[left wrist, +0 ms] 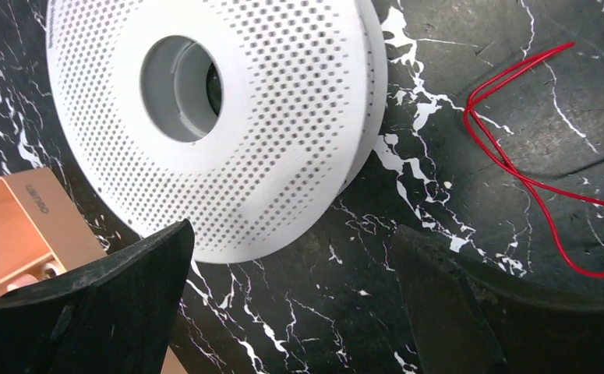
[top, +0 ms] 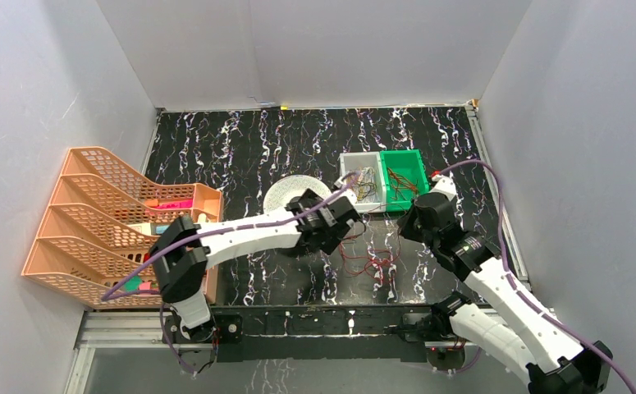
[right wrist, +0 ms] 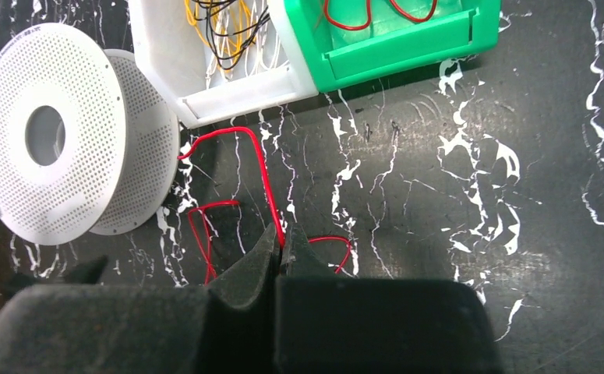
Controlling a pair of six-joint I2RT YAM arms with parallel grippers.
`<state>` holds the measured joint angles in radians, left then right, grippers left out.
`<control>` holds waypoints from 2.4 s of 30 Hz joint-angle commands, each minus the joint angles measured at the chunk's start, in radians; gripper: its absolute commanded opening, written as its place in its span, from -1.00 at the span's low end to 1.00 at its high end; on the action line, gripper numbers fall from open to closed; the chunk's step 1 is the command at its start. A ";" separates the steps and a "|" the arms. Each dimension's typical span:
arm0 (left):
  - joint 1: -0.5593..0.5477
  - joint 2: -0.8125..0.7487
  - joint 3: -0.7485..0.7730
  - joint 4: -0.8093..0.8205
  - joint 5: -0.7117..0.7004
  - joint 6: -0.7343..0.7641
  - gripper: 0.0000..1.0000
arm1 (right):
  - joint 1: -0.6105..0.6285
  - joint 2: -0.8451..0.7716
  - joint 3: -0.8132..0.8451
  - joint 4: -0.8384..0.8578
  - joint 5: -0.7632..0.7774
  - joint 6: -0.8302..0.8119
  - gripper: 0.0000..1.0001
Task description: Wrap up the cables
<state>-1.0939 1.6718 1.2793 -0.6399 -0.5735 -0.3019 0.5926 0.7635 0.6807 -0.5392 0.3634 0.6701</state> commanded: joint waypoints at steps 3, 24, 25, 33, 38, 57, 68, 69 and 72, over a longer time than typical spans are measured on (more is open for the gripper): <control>-0.041 0.128 0.093 -0.047 -0.166 0.063 0.96 | -0.055 -0.037 -0.030 0.079 -0.107 0.064 -1.00; -0.043 0.316 0.169 -0.054 -0.460 0.093 0.13 | -0.063 -0.104 -0.028 0.069 -0.101 0.056 -1.00; -0.043 0.307 0.165 -0.053 -0.469 0.093 0.04 | -0.064 -0.105 -0.028 0.068 -0.099 0.057 -1.00; -0.044 0.220 0.134 -0.043 -0.502 0.102 -0.53 | -0.065 -0.115 -0.025 0.069 -0.093 0.061 -1.00; -0.043 0.164 0.134 -0.057 -0.538 0.108 -0.79 | -0.065 -0.116 -0.017 0.067 -0.087 0.056 -1.00; 0.006 -0.128 0.171 -0.262 -0.233 -0.046 -1.00 | -0.065 -0.045 0.228 0.020 -0.279 -0.230 -1.00; 0.169 -0.240 0.106 -0.250 0.159 -0.152 -1.00 | -0.065 0.086 0.468 -0.098 -0.544 -0.403 -1.00; 0.175 -0.245 0.100 -0.243 0.185 -0.158 -1.00 | -0.066 0.099 0.483 -0.104 -0.583 -0.418 -1.00; 0.179 -0.243 0.089 -0.232 0.227 -0.160 -1.00 | -0.065 0.148 0.526 -0.134 -0.674 -0.456 -1.00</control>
<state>-0.9161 1.4807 1.3743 -0.8959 -0.4633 -0.4297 0.5304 0.8669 1.1229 -0.6525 -0.1379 0.3031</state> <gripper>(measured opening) 0.021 0.020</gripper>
